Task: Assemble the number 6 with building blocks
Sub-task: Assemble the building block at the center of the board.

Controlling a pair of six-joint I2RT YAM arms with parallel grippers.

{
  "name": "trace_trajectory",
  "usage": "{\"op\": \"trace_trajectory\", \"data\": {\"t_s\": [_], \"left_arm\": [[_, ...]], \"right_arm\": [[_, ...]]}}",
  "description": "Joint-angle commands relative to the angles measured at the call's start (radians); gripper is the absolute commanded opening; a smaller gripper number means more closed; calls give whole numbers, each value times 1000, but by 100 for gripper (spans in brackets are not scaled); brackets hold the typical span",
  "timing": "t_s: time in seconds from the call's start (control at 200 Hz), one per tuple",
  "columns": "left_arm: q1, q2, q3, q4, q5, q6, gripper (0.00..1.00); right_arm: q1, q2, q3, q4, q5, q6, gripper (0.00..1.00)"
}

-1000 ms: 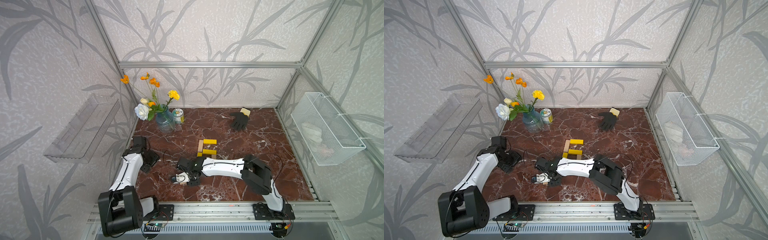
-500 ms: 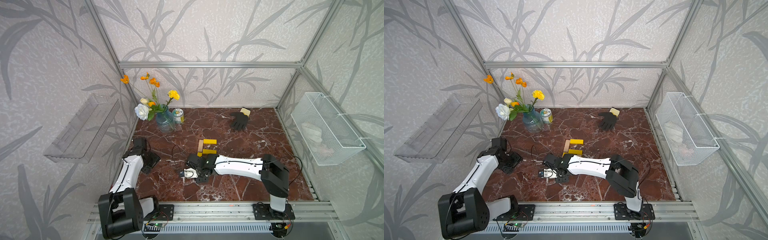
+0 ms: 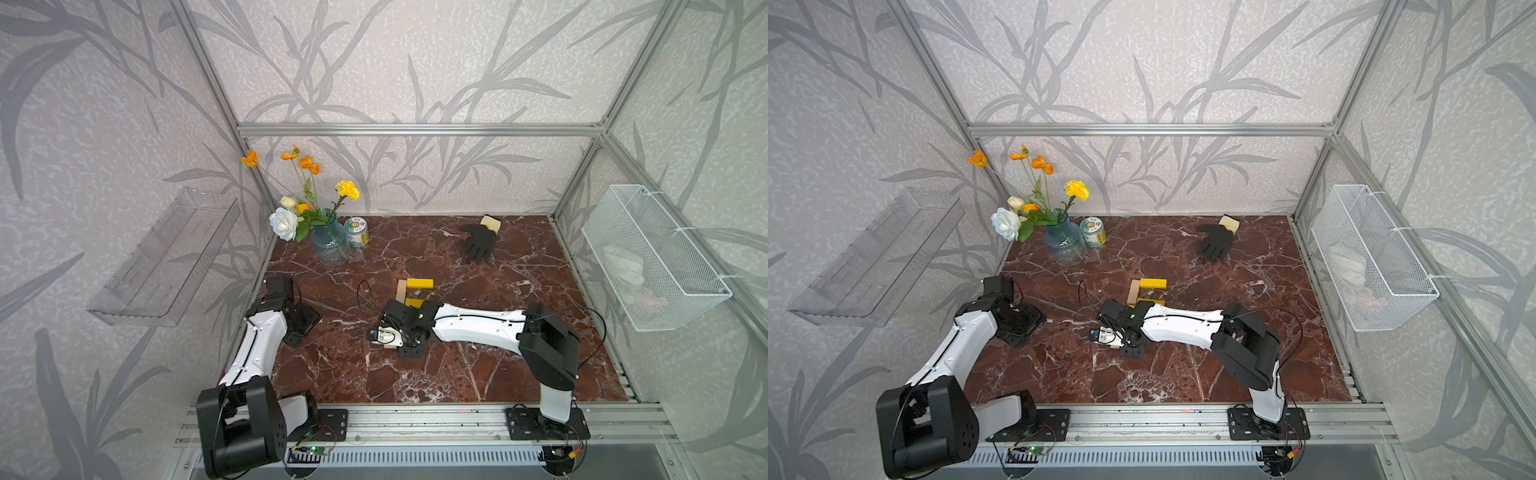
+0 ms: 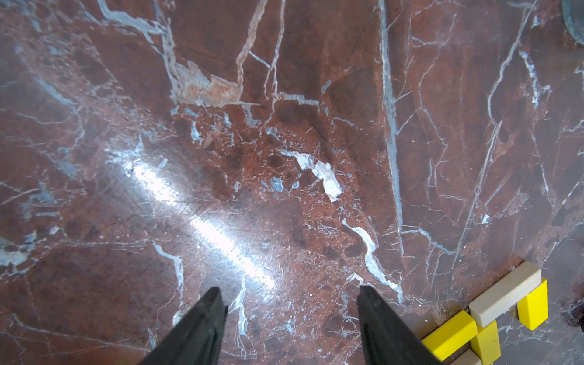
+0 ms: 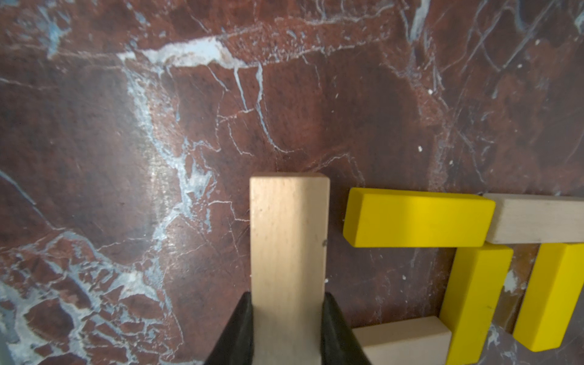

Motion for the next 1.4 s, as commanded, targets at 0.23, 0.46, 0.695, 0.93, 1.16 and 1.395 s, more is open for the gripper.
{"op": "trace_trajectory", "data": {"t_s": [0.23, 0.46, 0.695, 0.93, 1.16, 1.395], "left_arm": [[3, -29, -36, 21, 0, -15, 69], [3, -32, -40, 22, 0, -13, 69], [3, -32, -39, 25, -1, -13, 69], [3, -31, -39, 25, -3, -9, 69], [3, -33, -44, 28, 0, -10, 68], [3, -37, -52, 32, -2, -13, 68]], "right_arm": [[-28, 26, -31, 17, 9, 43, 2], [-34, 46, -37, 38, -6, 63, 1], [-36, 62, -38, 51, -10, 85, 0], [-44, 75, -42, 55, -8, 85, 0], [-54, 75, -44, 51, 0, 68, 0], [-61, 76, -46, 46, 5, 59, 0]]}}
